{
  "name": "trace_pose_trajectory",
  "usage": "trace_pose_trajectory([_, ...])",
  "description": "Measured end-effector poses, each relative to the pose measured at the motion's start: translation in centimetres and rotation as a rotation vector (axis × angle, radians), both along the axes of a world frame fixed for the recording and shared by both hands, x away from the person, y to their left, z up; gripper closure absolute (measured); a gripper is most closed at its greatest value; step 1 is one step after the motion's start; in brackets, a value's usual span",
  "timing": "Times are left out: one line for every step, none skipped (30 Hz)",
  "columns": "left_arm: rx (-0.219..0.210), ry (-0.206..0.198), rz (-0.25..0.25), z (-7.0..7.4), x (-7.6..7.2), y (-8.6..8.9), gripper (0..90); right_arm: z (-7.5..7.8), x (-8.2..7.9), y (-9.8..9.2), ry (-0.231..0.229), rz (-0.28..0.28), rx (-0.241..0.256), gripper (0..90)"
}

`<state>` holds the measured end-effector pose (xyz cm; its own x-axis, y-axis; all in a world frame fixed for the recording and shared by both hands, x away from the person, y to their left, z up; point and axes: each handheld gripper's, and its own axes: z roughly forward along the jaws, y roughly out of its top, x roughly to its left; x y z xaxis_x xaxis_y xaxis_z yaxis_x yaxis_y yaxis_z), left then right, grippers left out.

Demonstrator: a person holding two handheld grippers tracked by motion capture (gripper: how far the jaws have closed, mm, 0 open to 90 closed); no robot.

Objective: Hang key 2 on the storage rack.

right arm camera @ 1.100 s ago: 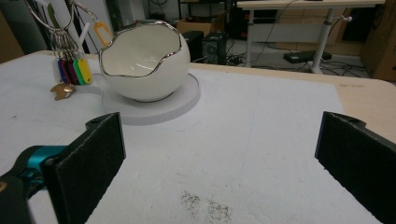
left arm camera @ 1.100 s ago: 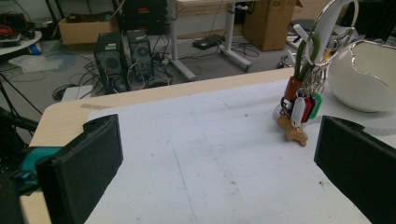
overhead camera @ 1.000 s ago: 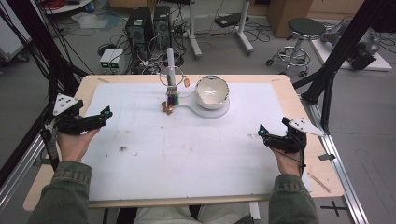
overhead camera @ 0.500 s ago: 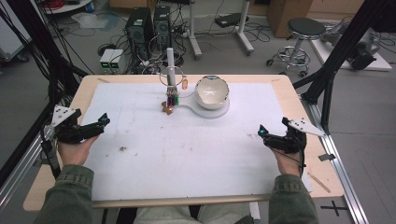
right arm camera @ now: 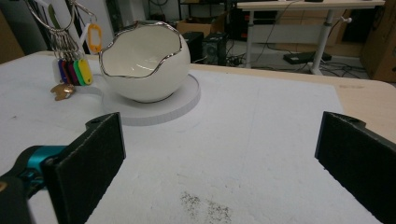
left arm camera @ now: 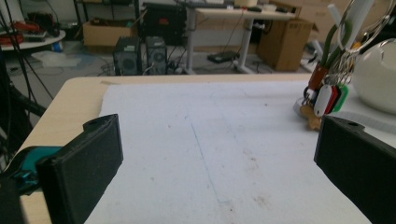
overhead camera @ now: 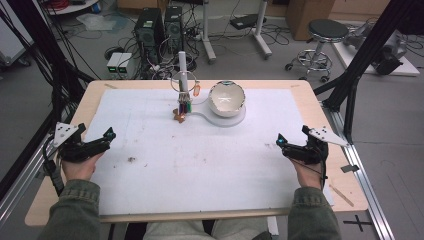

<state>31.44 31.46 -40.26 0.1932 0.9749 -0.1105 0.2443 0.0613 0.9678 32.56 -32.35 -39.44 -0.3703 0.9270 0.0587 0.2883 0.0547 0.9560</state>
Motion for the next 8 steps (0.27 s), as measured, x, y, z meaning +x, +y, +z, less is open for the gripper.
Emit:
trace_pose_trajectory([0.0,0.006,0.002,-0.15,-0.04,0.03,1.7,-0.02,0.01,0.03,0.0,0.0,0.0,0.8])
trace_pose_trajectory([-0.002,0.013,-0.002,-0.29,-0.09,0.08,1.7,-0.03,0.01,0.06,0.003,-0.001,0.0,0.8])
trace_pose_trajectory([-0.005,0.015,-0.004,-0.38,-0.12,0.1,1.7,-0.04,0.02,0.08,0.004,-0.001,0.0,0.8])
trace_pose_trajectory([-0.001,0.022,-0.003,-0.49,-0.15,0.13,1.7,-0.05,0.02,0.08,0.005,0.001,-0.003,0.8])
trace_pose_trajectory([-0.001,0.026,-0.002,-0.54,-0.15,0.15,1.7,-0.07,0.05,0.09,0.005,0.002,-0.005,0.8])
trace_pose_trajectory([-0.002,0.027,-0.002,-0.58,-0.17,0.16,1.7,-0.09,0.1,0.07,0.002,0.003,-0.008,0.8])
trace_pose_trajectory([0.001,0.027,-0.003,-0.6,-0.19,0.19,1.7,-0.11,0.13,0.08,0.0,0.002,-0.009,0.8])
trace_pose_trajectory([-0.002,0.026,-0.004,-0.6,-0.19,0.19,1.7,-0.12,0.13,0.08,0.001,0.002,-0.008,0.8])
